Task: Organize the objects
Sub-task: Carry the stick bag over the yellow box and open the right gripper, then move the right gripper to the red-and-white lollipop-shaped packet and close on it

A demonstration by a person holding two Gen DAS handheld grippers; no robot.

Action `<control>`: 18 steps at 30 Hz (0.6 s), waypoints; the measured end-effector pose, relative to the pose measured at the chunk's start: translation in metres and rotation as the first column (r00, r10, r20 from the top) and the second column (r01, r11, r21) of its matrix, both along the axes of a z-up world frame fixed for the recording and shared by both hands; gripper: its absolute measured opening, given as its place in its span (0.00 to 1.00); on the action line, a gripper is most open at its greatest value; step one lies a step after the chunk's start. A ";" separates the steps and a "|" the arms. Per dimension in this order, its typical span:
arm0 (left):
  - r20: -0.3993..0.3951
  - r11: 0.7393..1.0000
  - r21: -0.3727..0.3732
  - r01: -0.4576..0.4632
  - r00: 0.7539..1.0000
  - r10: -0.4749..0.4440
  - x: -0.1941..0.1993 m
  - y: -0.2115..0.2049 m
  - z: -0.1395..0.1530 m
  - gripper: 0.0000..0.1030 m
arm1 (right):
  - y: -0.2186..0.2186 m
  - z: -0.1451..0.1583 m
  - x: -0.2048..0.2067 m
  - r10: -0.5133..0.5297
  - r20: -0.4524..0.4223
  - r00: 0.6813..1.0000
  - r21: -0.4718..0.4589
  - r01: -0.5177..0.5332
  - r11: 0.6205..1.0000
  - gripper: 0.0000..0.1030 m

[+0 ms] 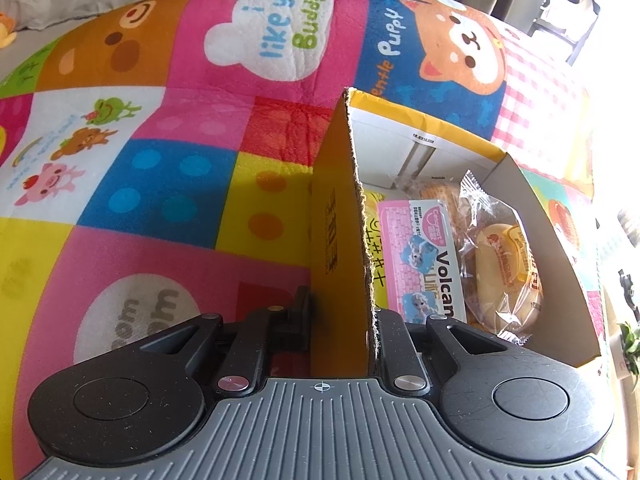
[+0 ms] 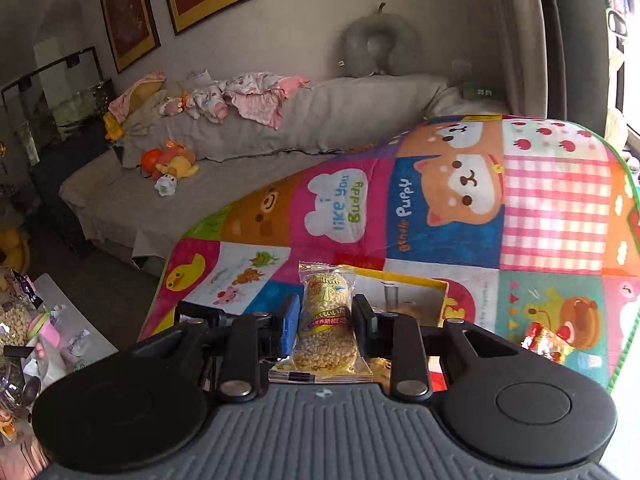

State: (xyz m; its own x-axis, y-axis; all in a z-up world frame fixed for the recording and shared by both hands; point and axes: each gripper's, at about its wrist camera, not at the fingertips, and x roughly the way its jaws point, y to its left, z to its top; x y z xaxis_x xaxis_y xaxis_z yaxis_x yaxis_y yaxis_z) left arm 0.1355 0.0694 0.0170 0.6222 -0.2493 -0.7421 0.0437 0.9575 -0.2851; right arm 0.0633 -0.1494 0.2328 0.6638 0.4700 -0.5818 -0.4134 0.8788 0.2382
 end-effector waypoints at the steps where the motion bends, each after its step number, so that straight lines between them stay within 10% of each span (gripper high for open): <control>1: 0.000 1.000 -0.003 0.001 1.000 -0.001 0.000 0.000 0.000 0.17 | 0.006 -0.004 0.009 -0.003 -0.015 1.000 0.004 0.003 1.000 0.27; 14: 0.001 1.000 -0.028 0.001 1.000 -0.001 -0.001 0.004 -0.001 0.17 | 0.045 -0.065 0.086 -0.081 -0.135 0.987 0.096 0.094 0.991 0.30; 18: 0.002 1.000 -0.026 -0.002 1.000 0.002 -0.002 0.003 -0.001 0.17 | 0.038 -0.066 0.083 -0.105 -0.115 0.988 0.083 0.115 0.990 0.43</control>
State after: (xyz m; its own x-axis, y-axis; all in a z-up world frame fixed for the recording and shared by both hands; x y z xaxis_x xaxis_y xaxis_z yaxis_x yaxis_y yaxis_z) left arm 0.1335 0.0719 0.0164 0.6242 -0.2668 -0.7343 0.0420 0.9500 -0.3094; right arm 0.1462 -0.1114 0.1667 0.6489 0.4506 -0.6131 -0.2821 0.8908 0.3561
